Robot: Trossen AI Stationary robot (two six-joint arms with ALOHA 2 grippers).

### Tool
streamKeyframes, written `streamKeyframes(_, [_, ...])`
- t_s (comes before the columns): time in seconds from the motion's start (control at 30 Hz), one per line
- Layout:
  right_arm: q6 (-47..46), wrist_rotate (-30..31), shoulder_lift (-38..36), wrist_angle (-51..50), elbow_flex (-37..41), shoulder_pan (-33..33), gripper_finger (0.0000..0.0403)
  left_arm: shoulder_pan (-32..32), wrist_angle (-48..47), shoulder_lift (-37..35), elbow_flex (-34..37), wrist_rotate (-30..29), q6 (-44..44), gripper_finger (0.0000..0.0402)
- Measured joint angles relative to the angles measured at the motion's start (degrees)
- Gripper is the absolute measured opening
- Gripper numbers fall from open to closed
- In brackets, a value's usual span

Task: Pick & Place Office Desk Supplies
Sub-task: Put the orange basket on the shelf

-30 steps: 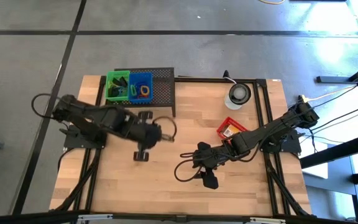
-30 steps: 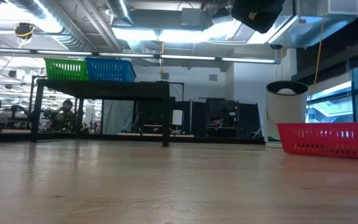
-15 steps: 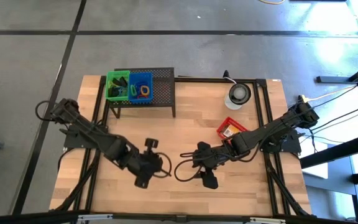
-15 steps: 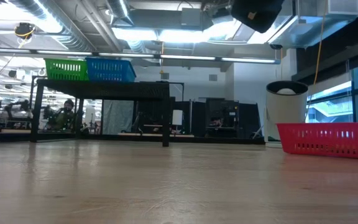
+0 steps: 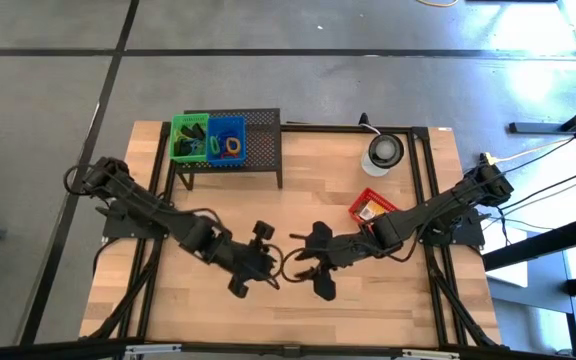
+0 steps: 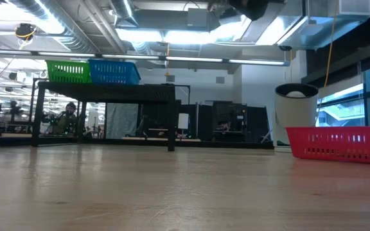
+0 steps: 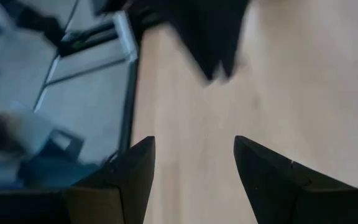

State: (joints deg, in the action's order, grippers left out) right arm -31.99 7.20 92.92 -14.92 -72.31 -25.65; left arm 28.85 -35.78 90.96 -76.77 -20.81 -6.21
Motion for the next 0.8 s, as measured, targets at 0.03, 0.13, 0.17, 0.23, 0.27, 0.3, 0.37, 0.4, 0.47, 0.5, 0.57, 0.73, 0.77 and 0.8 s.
streamKeyframes(0.03, [-0.02, 1.82, 0.0, 0.39, 0.0, 0.04, 0.0221, -0.81, 0.31, 0.0, 0.0, 2.21, -1.76, 0.0056])
streamKeyframes(0.13, [-0.04, 5.83, 0.0, 0.57, 0.0, 0.15, 0.0221, -2.4, -0.28, 0.35, 1.02, 7.56, 0.44, 0.0055])
streamKeyframes(0.17, [-0.04, 6.3, 0.0, 0.51, 0.0, 0.15, 0.0221, -2.54, 0.13, 0.39, 2.49, 8.69, 1.68, 0.0055])
streamKeyframes(0.23, [-0.07, 5.45, 0.0, 0.39, 0.0, 0.13, 0.0221, -2.84, 1.5, 0.3, 6.02, 11.75, 4.55, 0.0056])
streamKeyframes(0.27, [-0.15, 5.01, 0.0, 0.33, 0.0, 0.09, 0.0221, -3.02, 2.65, -0.36, 7.81, 13.27, 6.44, 0.0057])
streamKeyframes(0.3, [-0.15, 5.01, 0.0, 0.2, 0.0, 0.08, 0.0221, -3.12, 4.02, -1.67, 9.73, 14.4, 8.63, 0.0059])
streamKeyframes(0.37, [-0.14, 5.31, 0.0, -0.47, 0.0, 0.07, 0.0221, -2.84, 8.97, -4.97, 14.27, 14.21, 12.18, 0.0062])
streamKeyframes(0.4, [0.3, 5.76, 0.0, -0.82, 0.0, 0.18, 0.0221, -2.38, 11.67, -6.43, 16.81, 12.88, 13.35, 0.0063])
streamKeyframes(0.47, [1.75, 6.48, 0.0, -1.04, 0.0, 0.37, 0.0221, -0.64, 17.19, -9.6, 22.24, 8.37, 13.85, 0.0063])
streamKeyframes(0.5, [2.67, 6.53, 0.0, -1.09, 0.0, 0.51, 0.0221, 0.42, 20.18, -11.26, 24.52, 5.64, 13.76, 0.0062])
streamKeyframes(0.57, [6.29, 6.53, 0.0, -0.97, 0.0, 0.9, 0.0221, 2.59, 26.54, -14.75, 28.78, -1.15, 11.95, 0.0061])
streamKeyframes(0.73, [9.31, 7.24, 0.0, 2.06, 0.0, 2.71, 0.0221, 5.63, 40.04, -20.06, 37.31, -14.43, 4.04, 0.006])
streamKeyframes(0.77, [10.3, 7.39, 0.0, 2.79, 0.0, 3.25, 0.0221, 5.86, 42.17, -20.81, 38.37, -15.03, 3.07, 0.0061])
streamKeyframes(0.8, [11.18, 7.35, 0.0, 3.87, 0.0, 3.83, 0.0221, 5.94, 43.28, -21.25, 39.14, -15.25, 2.62, 0.0063])
